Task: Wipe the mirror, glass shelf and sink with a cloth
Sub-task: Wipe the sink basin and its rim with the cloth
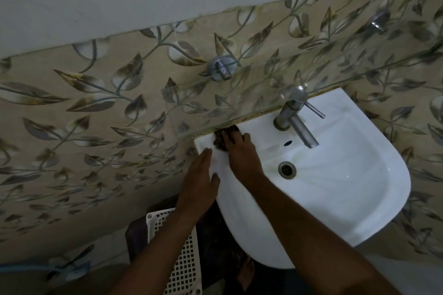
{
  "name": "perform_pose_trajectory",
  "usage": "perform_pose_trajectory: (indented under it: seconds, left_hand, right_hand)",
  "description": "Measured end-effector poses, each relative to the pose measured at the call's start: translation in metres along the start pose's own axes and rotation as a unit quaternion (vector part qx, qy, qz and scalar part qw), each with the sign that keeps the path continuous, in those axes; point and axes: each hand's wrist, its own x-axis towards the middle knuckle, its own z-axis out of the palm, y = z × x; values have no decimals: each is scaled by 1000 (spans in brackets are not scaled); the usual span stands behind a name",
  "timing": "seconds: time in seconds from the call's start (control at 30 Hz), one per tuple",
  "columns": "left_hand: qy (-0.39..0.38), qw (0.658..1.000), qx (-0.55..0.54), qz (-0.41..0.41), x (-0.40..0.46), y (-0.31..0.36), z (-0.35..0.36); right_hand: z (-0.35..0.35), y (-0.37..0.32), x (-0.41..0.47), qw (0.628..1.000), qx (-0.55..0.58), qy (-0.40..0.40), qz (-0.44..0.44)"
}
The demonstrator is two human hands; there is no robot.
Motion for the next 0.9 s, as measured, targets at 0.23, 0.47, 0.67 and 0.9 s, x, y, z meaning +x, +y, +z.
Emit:
perform_pose_trajectory:
  seconds: [0.23,0.47,0.67,0.9]
  left_hand:
    - [-3,997,-50,-54,0,-3,1]
    - [80,984,-139,-79,1,5,-9]
    - [67,986,-122,-88,2,-6,-13]
    - [67,985,-142,-72,-5,-8,-10]
  right_hand:
    - [-12,83,22,988,-14,26,154]
    - [25,-3,7,996,73,-17,43]
    - [19,-41,-40,983,169,-65,-21]
    - [-5,-18,-126,962,254,-101,-24]
